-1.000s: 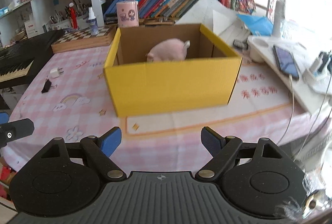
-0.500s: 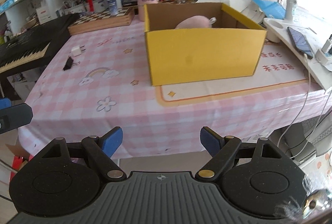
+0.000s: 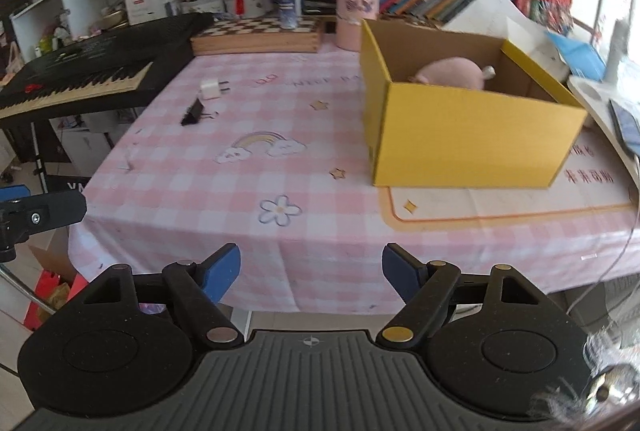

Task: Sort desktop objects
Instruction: 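Withdraw both tools from the box toward the white plug and binder clip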

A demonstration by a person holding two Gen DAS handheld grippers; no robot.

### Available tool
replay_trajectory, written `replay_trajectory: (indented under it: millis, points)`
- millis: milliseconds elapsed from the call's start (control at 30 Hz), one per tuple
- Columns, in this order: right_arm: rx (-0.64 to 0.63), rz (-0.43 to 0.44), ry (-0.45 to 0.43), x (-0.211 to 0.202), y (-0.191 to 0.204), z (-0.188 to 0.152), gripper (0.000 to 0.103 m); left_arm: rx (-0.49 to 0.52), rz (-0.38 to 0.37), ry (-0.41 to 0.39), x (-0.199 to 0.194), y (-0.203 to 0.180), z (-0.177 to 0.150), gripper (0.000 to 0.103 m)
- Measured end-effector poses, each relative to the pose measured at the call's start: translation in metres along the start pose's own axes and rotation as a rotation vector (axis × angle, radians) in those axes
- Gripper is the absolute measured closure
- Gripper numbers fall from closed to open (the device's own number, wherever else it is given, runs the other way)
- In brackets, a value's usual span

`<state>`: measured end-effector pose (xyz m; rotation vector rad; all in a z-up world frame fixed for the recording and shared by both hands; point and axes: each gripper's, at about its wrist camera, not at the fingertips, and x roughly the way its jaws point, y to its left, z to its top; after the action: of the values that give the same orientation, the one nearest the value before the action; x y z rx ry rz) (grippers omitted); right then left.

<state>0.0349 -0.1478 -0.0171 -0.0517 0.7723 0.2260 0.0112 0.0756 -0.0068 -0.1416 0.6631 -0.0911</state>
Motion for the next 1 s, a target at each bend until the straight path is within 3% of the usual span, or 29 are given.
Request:
replay_trajectory:
  millis: [367, 1000]
  points:
    - [-0.056, 0.026, -0.002, 0.003, 0.025, 0.010, 0.025, -0.034, -0.006, -0.033, -0.003, 0.016, 0.005, 0.000]
    - [-0.040, -0.001, -0.017, 0.003, 0.027, 0.017, 0.025, -0.021, -0.034, -0.059, -0.002, 0.020, 0.012, 0.000]
